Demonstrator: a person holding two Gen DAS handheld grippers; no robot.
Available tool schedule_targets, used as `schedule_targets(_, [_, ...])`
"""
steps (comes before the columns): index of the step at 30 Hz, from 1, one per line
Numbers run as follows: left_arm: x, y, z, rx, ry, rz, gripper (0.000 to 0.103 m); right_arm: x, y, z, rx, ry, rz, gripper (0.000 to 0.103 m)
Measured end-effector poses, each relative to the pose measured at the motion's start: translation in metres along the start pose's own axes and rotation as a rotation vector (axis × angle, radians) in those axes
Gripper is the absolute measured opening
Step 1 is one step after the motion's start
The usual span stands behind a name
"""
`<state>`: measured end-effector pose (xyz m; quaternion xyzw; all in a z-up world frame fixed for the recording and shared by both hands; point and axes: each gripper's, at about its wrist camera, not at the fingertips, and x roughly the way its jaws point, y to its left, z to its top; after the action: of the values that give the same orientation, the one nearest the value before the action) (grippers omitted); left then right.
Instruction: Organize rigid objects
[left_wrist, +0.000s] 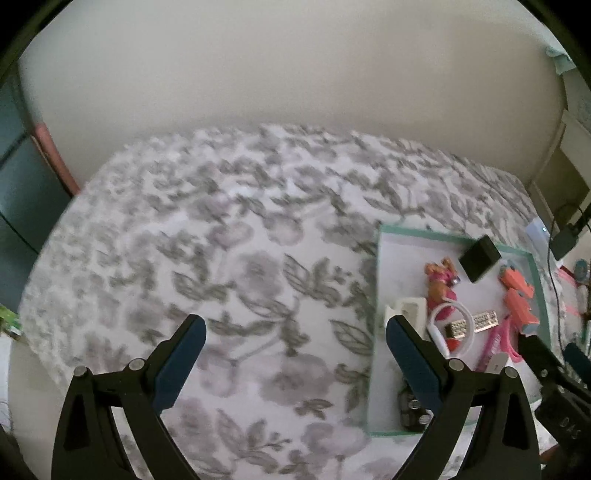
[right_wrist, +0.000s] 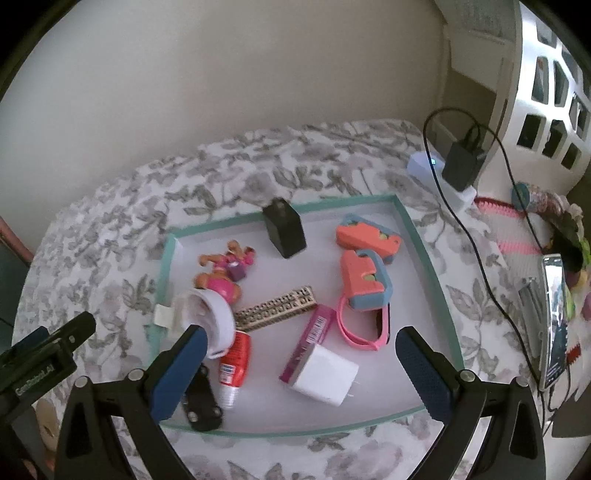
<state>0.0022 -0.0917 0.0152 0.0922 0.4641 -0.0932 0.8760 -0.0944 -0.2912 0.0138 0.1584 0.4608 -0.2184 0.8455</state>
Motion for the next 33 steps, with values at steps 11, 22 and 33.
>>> schedule_targets(11, [-0.021, 0.027, -0.019, -0.012, 0.007, 0.055, 0.098, -0.022, 0.026, -0.009, -0.062, -0.034, 0.013, 0.103])
schedule_targets(22, [-0.032, 0.023, -0.042, 0.033, 0.046, 0.035, 0.098, -0.037, 0.041, -0.022, -0.113, -0.049, 0.007, 0.103])
schedule_targets(33, [-0.034, 0.031, -0.049, 0.020, 0.057, 0.082, 0.098, -0.047, 0.041, -0.031, -0.112, -0.057, 0.012, 0.103])
